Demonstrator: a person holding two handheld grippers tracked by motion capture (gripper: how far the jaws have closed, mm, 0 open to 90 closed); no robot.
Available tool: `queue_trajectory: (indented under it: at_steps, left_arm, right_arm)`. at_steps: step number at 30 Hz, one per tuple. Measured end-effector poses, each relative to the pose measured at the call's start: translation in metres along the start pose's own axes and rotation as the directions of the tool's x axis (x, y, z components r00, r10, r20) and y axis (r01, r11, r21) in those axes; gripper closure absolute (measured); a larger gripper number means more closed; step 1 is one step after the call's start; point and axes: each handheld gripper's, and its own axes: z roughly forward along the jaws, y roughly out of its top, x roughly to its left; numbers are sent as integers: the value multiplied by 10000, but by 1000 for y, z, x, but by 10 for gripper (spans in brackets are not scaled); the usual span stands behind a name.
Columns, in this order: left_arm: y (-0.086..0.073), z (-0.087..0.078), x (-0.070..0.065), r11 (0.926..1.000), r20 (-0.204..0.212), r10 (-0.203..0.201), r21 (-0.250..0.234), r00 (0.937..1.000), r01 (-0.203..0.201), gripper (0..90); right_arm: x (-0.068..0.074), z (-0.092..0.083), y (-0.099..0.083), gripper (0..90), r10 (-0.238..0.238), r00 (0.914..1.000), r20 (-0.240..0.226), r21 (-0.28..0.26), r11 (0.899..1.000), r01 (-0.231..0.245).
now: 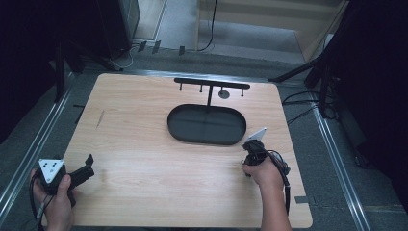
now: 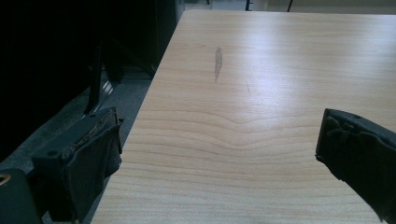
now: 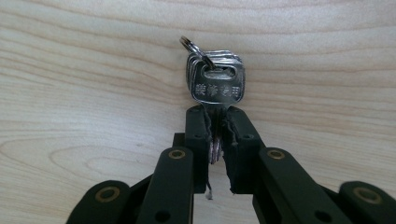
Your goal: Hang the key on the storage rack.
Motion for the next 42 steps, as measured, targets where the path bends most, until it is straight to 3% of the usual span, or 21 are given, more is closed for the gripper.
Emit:
queue_trajectory:
  at_steps: [5,6,9,10,13,16,18,19,20,21,22,23,27,30,31,32,35,36,39,40,42]
  left_arm:
    - [0,0,0,10000,1,-4,21,10000,4,6]
    - [0,0,0,10000,29,-12,12,10000,12,7]
    - [0,1,0,10000,61,16,25,10000,-16,6]
    - [0,1,0,10000,73,-4,15,10000,4,6]
    - [0,1,1,10000,74,-88,1,9999,88,6]
    - [1,1,2,9999,86,-143,0,9999,143,6]
    - [1,1,3,9998,96,-180,24,9998,180,7]
    - [1,1,3,9998,101,-206,42,9997,206,7]
    - [1,2,3,9997,120,-250,25,9996,249,6]
    - [1,1,4,9997,130,-257,33,9996,256,6]
    - [1,1,4,9996,143,-285,19,9995,285,7]
    - [1,1,4,9996,143,-285,19,9995,285,7]
    - [1,1,5,9995,149,-327,28,9994,327,6]
    - [1,1,5,9993,140,-366,39,9992,365,6]
    - [1,1,5,9993,140,-366,39,9992,365,7]
    - [1,1,5,9993,138,-363,45,9992,363,7]
    - [1,1,5,9993,129,-371,48,9992,371,7]
    - [1,1,5,9993,129,-369,43,9992,369,6]
    - [1,1,5,9993,126,-371,48,9992,371,6]
    - [1,1,5,9993,118,-371,42,9992,371,6]
    - [1,1,5,9992,82,-392,36,9992,392,6]
  right_arm:
    - [4,0,-1,818,-248,9994,261,9,9997,247]
    - [4,0,0,822,-621,9976,297,35,9981,620]
    - [1,0,0,824,-780,9968,149,48,9969,779]
    - [0,0,1,825,-1200,9928,47,131,9927,1200]
    - [0,-1,2,825,-1424,9895,239,328,9894,1416]
    - [4,-2,4,825,-2450,9670,701,592,9687,2411]
    - [9,-9,5,825,-3497,9324,913,643,9364,3449]
    - [9,-9,5,825,-3497,9324,913,643,9364,3449]
    - [10,-19,6,825,-4098,9066,1006,636,9120,4052]
    - [10,-19,6,825,-4098,9066,1006,636,9120,4052]
    - [11,-28,5,825,-4563,8849,932,595,8897,4526]
    - [11,-28,5,825,-4563,8849,932,595,8897,4526]
    - [13,-48,7,825,-5005,8617,830,468,8657,4983]
    - [13,-64,9,825,-5233,8462,999,311,8517,5231]
    - [13,-64,9,825,-5233,8462,999,311,8517,5231]
    - [12,-75,12,825,-5278,8406,1217,284,8484,5286]
    - [11,-87,15,825,-5197,8424,1422,167,8522,5229]
    - [10,-92,17,825,-5242,8381,1511,102,8486,5289]
    - [9,-103,21,825,-5075,8446,1707,29,8574,5147]
    - [9,-112,25,825,-4850,8540,1881,37,8699,4932]
    - [9,-116,27,825,-4866,8513,1963,14,8683,4960]
